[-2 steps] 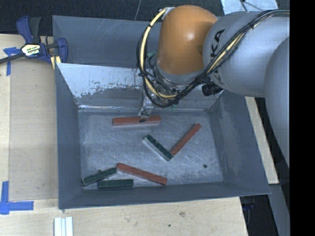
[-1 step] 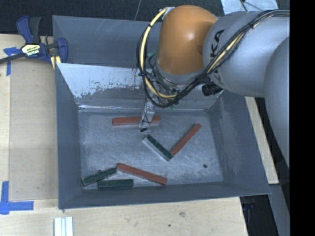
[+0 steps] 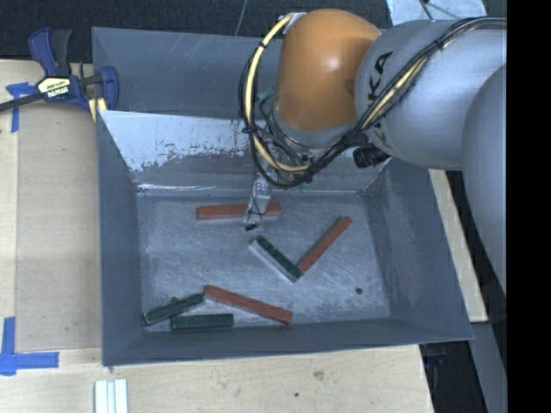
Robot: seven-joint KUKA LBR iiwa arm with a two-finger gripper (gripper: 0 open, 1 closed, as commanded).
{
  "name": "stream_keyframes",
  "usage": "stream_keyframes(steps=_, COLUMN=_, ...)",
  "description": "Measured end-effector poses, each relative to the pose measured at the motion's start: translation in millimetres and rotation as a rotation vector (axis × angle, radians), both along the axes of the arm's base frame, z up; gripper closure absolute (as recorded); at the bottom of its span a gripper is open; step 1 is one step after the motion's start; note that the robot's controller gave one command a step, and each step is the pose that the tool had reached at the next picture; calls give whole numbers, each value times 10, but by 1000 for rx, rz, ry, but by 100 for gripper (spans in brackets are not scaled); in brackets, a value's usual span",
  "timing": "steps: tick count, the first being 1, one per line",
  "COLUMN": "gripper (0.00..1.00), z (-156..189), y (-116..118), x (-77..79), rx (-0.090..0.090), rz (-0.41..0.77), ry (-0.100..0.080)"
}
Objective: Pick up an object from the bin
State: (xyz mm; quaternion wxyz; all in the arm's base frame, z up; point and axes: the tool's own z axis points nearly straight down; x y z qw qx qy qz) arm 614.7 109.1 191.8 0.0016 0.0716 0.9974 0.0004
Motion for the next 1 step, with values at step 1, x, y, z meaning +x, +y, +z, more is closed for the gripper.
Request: stream_keyframes(steps=1, gripper=0, z=-530, y=-139, x=-160, rx=1, rz=6, ry=-5)
